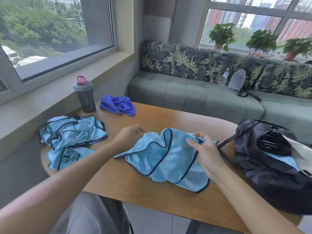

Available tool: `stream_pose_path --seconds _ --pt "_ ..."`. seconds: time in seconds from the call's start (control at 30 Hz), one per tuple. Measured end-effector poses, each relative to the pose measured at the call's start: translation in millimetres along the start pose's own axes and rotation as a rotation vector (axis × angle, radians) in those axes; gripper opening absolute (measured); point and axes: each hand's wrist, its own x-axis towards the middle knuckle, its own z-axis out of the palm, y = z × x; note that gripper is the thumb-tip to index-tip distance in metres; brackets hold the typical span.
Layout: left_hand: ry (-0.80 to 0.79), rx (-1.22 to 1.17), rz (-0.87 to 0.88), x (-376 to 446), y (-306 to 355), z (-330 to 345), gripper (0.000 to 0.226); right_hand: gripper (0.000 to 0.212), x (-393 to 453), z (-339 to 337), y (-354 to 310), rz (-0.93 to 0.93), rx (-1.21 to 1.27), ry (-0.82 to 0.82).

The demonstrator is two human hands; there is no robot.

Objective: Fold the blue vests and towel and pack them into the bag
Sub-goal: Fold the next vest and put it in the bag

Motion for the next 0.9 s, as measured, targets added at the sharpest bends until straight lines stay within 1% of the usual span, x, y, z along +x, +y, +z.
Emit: stream_pose_path --seconds 0.07,0.1,0.17,0.23,0.37,0.47,0.53,0.57,0.67,0.73,0.77,0.8,0.83,0.9 --pt "-0.026 0.198 -0.128 2 -47 0 0.024 0.035 -3 -4 6 -0.001 0.010 -0.007" --pt "-0.033 0.265 -0.161 0 -66 1 0.029 0.035 -5 -6 9 0.000 0.006 -0.011" --pt "-0.046 0.348 -0.192 -6 -88 3 0.035 0.037 -11 -9 10 0.015 0.013 -0.028" --pt "-0.065 0.407 -0.184 -10 -98 6 0.032 0.039 -17 -12 11 0.037 0.021 -0.044" --pt "-0.069 0.424 -0.149 -10 -101 -1 0.013 0.032 -21 -17 16 0.057 0.016 -0.031" --pt "-0.098 0.458 -0.144 -13 -97 -7 0.016 0.025 -18 -21 23 0.061 -0.012 -0.012" --pt "-0.137 0.482 -0.132 -14 -94 -13 0.018 0.021 -16 -22 28 0.047 -0.119 0.010" --pt "-0.148 0.446 -0.137 -15 -90 -17 0.018 0.019 -14 -24 29 0.042 -0.170 0.010" --pt "-0.122 0.008 -0.232 -23 -50 -38 0.026 0.020 -13 -25 12 0.054 -0.269 -0.048" --pt "-0.138 -0.336 -0.243 -28 -7 -57 0.024 0.020 -17 -19 -32 0.013 -0.274 -0.115" --pt "-0.150 -0.521 -0.235 -31 15 -69 0.020 0.022 -19 -17 -59 -0.030 -0.238 -0.138" --pt "-0.149 -0.691 -0.205 -31 34 -84 0.020 0.026 -23 -15 -89 -0.084 -0.159 -0.168" --pt "-0.146 -0.819 -0.160 -32 51 -103 0.028 0.032 -29 -14 -121 -0.160 -0.071 -0.189" --pt "-0.149 -0.991 -0.073 -32 75 -135 0.062 0.041 -46 -13 -171 -0.289 0.172 -0.225"
